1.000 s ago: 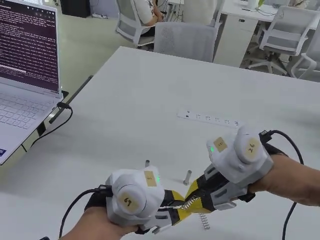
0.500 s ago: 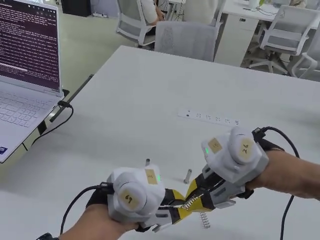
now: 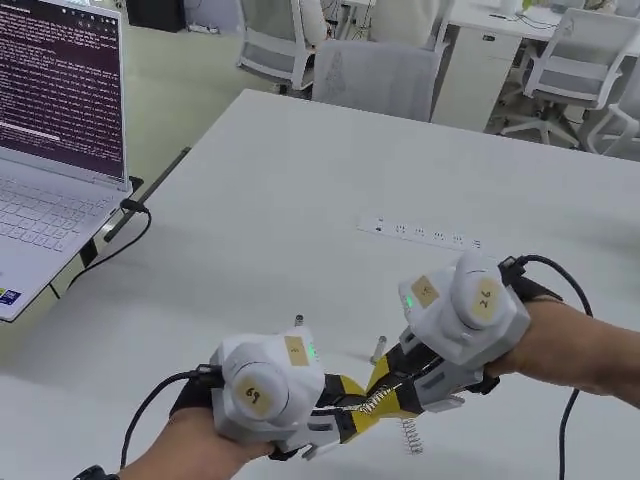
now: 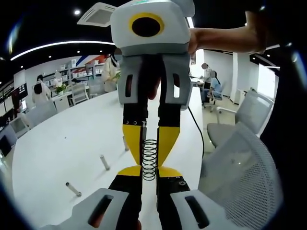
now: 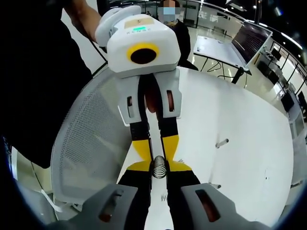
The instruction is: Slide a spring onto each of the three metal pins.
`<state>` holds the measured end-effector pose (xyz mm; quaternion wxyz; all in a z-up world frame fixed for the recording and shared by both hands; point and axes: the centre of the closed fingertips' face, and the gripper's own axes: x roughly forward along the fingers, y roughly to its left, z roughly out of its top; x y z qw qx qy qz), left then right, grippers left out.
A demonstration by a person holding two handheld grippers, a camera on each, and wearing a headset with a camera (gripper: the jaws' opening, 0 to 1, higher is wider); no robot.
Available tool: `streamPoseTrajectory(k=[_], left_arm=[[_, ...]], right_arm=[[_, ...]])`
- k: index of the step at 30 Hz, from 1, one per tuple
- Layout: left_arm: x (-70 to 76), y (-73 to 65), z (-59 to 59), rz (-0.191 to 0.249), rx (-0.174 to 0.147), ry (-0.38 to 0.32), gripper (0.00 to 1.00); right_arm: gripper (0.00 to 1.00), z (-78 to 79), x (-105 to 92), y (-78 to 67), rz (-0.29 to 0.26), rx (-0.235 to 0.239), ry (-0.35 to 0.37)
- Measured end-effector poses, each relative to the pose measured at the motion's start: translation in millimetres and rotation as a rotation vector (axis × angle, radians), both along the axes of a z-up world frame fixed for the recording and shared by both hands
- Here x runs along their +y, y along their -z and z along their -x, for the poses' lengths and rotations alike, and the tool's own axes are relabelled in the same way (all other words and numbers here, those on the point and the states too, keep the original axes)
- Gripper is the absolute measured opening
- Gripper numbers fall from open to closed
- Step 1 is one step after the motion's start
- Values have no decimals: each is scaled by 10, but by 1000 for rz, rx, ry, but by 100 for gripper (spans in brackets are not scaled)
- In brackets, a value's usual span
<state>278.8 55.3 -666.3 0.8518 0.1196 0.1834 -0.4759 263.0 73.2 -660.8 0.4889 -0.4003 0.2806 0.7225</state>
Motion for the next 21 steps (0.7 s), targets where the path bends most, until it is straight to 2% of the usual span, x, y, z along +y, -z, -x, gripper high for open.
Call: streamPoseTrajectory(k=[10, 21], left_arm=[[164, 32, -30, 3, -1, -57, 3], [516, 59, -36, 13, 18, -174, 16]], right_arm=[[8, -34, 141, 46, -8, -22, 0], [8, -219, 174, 152, 5, -44, 53]])
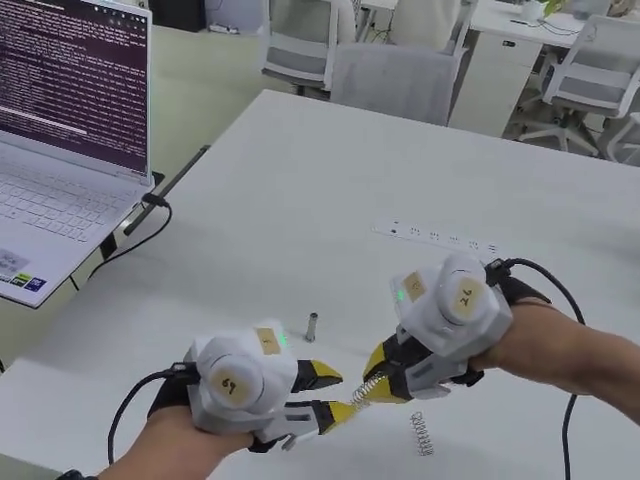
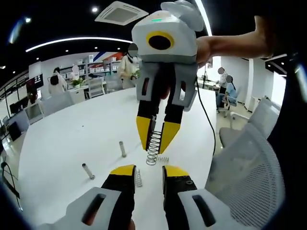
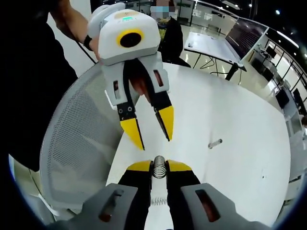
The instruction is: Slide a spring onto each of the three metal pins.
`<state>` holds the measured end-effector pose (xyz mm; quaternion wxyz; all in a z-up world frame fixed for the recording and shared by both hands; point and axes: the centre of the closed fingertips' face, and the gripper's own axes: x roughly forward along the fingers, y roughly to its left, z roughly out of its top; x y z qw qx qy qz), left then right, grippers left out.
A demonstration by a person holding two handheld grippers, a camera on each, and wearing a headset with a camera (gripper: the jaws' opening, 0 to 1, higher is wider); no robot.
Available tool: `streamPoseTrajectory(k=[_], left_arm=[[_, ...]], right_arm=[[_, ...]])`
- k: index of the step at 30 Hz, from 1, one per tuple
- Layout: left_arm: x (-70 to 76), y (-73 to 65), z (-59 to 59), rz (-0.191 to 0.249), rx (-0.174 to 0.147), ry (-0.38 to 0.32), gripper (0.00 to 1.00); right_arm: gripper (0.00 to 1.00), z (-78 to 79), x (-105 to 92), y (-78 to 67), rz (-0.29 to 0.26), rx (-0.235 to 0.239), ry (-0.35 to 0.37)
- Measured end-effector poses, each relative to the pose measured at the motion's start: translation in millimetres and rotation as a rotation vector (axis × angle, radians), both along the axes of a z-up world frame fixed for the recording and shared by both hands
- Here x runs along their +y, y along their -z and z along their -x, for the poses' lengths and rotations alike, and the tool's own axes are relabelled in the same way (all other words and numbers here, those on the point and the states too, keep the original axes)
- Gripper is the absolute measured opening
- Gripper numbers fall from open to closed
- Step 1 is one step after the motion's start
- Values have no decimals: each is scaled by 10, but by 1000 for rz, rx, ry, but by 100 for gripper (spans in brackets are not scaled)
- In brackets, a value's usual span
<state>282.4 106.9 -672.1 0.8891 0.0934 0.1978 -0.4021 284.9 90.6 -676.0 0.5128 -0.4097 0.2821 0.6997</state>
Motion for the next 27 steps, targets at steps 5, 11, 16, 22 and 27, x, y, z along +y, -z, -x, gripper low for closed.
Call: streamPoseTrajectory(k=[5, 11, 16, 22, 27], left_arm=[[225, 31, 19, 17, 18, -68, 19], [436, 73, 60, 15, 32, -121, 22], [614, 84, 84, 28, 43, -166, 26], [805, 112, 110, 30, 52, -218, 31], [950, 128, 112, 39, 63, -261, 36]], right_arm=[[8, -61, 7, 10, 0, -4, 19], [8, -107, 25, 17, -1, -5, 29], [8, -157, 24, 32, 6, -7, 36], [8, -200, 12, 62, 16, 3, 47], [8, -221, 14, 83, 25, 6, 49]])
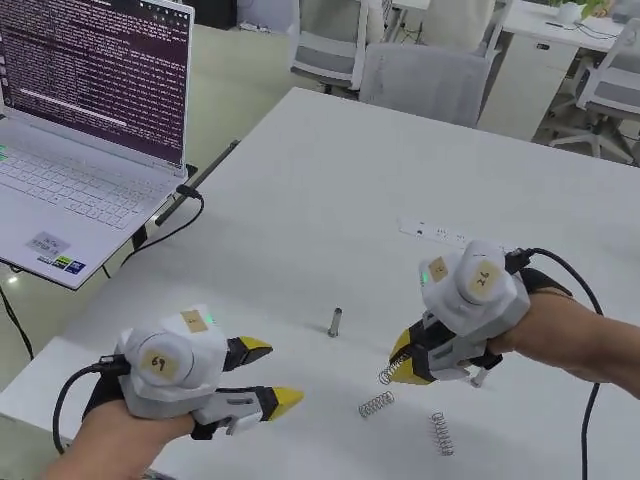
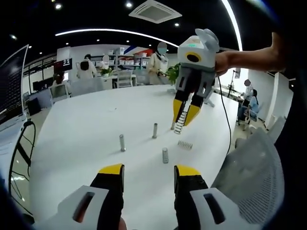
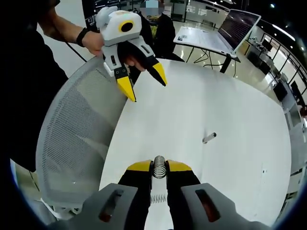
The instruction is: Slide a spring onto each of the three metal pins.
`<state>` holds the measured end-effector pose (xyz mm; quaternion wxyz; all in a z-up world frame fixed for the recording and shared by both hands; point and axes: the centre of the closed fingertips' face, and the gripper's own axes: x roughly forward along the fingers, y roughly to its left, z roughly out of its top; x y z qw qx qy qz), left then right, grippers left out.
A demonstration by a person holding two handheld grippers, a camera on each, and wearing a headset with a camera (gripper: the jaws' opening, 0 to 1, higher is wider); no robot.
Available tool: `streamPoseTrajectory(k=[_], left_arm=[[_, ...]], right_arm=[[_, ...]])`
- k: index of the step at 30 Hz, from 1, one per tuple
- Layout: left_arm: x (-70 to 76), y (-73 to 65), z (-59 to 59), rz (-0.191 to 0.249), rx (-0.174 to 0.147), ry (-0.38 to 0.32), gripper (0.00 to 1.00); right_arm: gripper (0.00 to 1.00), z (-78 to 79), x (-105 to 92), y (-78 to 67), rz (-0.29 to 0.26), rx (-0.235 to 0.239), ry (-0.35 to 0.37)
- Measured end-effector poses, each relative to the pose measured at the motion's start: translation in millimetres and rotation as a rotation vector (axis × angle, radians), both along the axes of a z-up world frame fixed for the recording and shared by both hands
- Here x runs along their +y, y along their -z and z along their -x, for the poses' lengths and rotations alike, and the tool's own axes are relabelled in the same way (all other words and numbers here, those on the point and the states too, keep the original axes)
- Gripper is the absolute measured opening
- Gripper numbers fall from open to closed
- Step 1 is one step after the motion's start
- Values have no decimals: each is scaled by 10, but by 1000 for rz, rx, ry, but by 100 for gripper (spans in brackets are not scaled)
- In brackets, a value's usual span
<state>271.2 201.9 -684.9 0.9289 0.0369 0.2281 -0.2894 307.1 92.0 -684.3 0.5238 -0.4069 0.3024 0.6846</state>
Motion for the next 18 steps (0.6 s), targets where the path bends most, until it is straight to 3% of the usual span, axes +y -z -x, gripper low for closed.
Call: streamPoseTrajectory(k=[5, 18], left_arm=[[106, 8, -8, 4, 5, -33, 39], [220, -1, -95, 6, 15, -72, 45]], right_arm=[[8, -58, 36, 5, 0, 1, 5], [8, -293, 207, 29, 13, -1, 13]])
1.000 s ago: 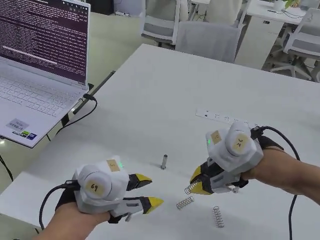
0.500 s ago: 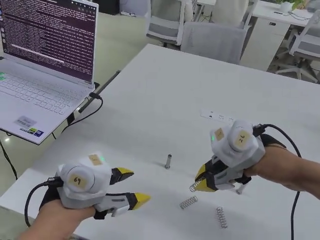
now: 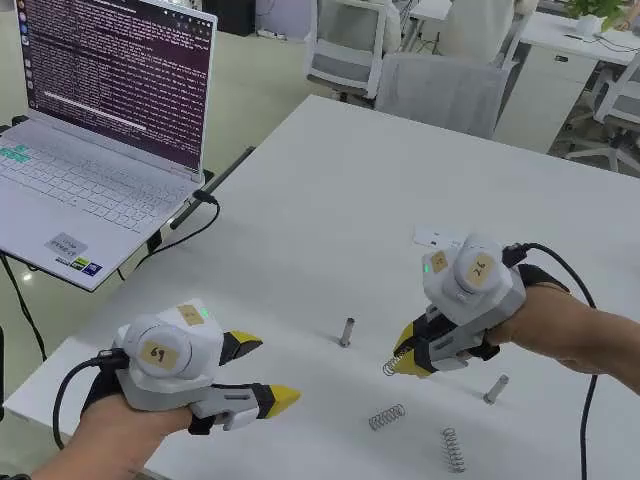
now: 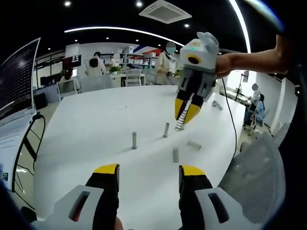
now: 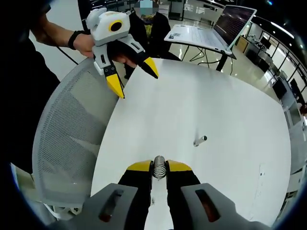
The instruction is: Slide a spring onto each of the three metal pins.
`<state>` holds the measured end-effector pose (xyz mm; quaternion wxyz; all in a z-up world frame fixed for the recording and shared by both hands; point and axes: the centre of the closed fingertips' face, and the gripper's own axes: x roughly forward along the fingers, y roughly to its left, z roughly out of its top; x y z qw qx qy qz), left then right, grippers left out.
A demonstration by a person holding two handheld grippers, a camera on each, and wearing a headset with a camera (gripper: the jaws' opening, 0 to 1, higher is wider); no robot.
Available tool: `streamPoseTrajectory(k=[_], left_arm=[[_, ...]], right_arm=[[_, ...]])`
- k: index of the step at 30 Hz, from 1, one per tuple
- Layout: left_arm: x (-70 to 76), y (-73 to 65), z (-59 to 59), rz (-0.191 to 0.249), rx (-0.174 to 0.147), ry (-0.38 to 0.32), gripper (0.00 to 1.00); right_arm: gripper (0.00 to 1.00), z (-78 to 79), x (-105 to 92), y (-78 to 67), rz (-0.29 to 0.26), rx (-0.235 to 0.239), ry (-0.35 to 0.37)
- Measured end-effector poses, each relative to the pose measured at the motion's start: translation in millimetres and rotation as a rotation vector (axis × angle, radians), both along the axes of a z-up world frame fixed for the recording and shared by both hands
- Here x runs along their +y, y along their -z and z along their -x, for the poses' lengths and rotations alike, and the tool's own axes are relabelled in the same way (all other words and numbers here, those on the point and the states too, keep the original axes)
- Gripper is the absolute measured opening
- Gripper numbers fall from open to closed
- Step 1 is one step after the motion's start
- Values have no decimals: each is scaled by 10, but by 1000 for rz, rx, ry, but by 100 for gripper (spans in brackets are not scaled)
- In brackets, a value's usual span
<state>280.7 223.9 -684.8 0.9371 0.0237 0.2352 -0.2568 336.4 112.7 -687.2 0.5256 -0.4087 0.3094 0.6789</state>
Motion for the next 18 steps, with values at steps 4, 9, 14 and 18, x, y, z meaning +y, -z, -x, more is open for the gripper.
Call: streamPoseTrajectory(k=[4, 9, 14, 18], left_arm=[[25, 0, -24, 5, 1, -9, 45], [50, 14, -41, 6, 9, -15, 47], [68, 35, -60, 13, 18, -24, 49], [74, 48, -79, 11, 22, -28, 50]], right_arm=[[8, -62, 59, 18, 3, 2, -5], [8, -173, 148, 44, 5, 5, -3], [8, -283, 203, 89, 11, 4, 6], [8, -364, 250, 119, 12, 5, 19]])
